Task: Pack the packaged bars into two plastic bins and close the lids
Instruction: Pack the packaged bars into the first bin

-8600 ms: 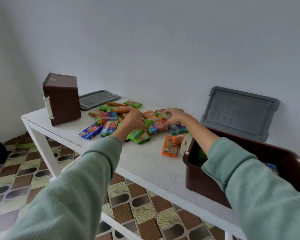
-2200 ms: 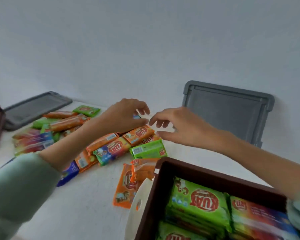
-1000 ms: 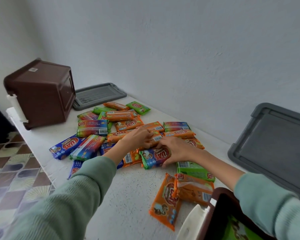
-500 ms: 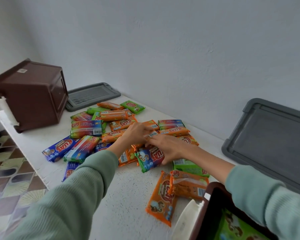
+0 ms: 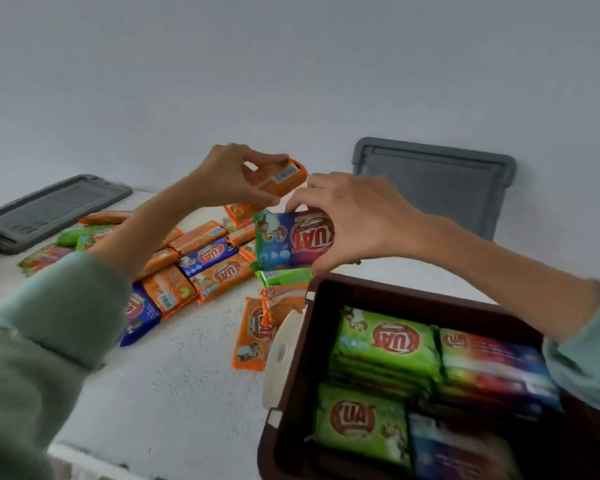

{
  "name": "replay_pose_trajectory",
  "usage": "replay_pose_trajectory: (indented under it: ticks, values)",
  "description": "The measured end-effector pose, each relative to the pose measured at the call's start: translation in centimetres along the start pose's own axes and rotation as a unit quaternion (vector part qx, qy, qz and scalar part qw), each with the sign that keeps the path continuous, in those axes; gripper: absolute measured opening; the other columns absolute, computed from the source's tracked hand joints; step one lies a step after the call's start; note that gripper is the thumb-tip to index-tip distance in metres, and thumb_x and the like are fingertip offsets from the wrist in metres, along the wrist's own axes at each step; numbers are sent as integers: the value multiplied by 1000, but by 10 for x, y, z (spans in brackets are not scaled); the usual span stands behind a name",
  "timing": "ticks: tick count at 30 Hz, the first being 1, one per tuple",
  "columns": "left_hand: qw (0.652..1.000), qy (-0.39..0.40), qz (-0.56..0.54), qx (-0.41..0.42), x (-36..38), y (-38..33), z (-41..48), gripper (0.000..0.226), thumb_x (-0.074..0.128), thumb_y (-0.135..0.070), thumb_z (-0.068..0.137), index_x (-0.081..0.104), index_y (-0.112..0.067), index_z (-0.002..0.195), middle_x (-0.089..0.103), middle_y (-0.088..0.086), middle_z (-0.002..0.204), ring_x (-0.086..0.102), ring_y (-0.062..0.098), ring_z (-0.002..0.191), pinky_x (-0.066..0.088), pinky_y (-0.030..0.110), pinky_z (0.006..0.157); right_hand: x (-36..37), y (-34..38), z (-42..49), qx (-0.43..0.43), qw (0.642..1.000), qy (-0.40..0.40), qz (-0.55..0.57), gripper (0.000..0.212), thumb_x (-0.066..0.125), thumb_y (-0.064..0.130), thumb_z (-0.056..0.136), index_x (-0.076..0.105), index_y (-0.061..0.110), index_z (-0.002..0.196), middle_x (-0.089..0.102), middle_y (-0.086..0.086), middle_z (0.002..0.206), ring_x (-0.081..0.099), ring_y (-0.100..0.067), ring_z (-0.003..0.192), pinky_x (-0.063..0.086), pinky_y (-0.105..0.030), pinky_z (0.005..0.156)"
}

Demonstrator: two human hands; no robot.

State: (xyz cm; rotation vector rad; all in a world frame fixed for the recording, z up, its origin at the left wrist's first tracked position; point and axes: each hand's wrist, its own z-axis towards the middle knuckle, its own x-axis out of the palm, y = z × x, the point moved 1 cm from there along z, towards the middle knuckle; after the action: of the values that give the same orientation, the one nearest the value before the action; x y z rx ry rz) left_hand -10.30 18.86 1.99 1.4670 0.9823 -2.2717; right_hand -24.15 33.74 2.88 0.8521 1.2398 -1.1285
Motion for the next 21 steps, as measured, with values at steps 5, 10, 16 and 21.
replay_pose_trajectory:
  ticks: [5,10,16,21]
  values:
    - [989,97,-54,98,26,-75,-23,70,61,-67,45,47,-57,113,61,-9,107,60,8,94,51,23,81,-15,-1,-94,84,994,59,-24,74,68,67,61,41,40,124,34,20,97,38,0,91,21,-14,53]
    - [966,159,-89,183,57,-124,-50,65,66,-65,50,51,-61,112,59,-19,104,60,2,93,54,25,82,-6,-6,-165,139,983,121,-17,73,65,68,62,37,39,124,39,17,102,32,1,86,19,-11,54]
    - [921,296,-99,233,83,-134,-94,69,66,-66,57,44,-60,122,51,-25,107,53,-1,104,47,17,90,21,1,-221,149,968,202,10,74,59,70,68,30,35,127,36,16,108,36,-1,96,21,-11,58]
    - [887,357,75,284,129,-137,-122,72,66,-53,71,30,-57,133,41,-20,124,44,-3,108,39,10,91,48,10,-228,146,969,202,5,67,60,58,76,32,28,129,38,8,135,41,-12,121,35,-20,80]
